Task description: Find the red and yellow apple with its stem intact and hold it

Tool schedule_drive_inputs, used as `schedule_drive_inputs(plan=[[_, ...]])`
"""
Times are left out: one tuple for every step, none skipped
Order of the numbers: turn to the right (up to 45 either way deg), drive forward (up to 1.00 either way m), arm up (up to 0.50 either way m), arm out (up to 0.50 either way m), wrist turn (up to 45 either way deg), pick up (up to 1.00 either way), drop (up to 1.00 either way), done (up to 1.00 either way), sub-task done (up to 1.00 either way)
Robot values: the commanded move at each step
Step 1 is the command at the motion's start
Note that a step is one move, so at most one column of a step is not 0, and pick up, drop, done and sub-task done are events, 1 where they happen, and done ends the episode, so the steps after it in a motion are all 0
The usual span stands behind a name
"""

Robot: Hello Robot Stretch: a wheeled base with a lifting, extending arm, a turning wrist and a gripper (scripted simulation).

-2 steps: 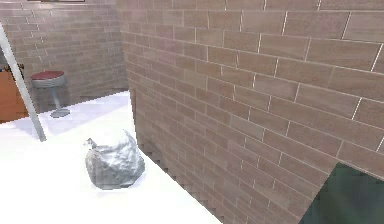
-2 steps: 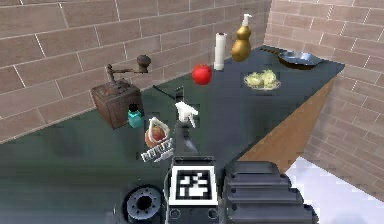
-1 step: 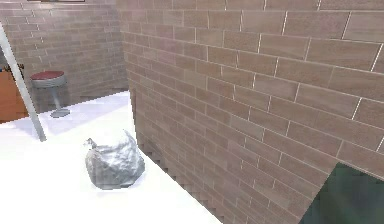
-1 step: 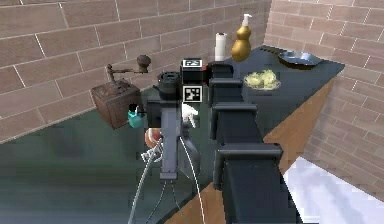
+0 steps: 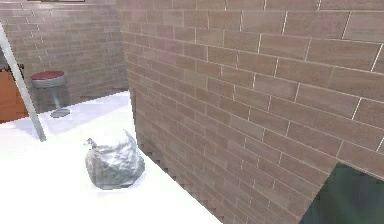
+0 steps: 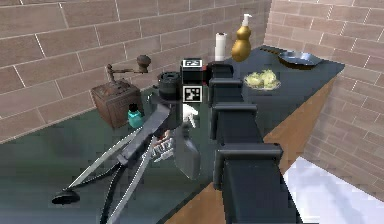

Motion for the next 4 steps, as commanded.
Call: schedule_drive_inputs(plan=[[0.0, 0.00, 0.00, 0.00, 45.0, 0.00, 0.00, 0.00, 0.00], [0.0, 0.00, 0.00, 0.00, 45.0, 0.00, 0.00, 0.00, 0.00], [0.0, 0.00, 0.00, 0.00, 18.0, 0.00, 0.00, 0.00, 0.00], [0.0, 0.00, -0.12, 0.00, 0.0, 0.00, 0.00, 0.00, 0.00]])
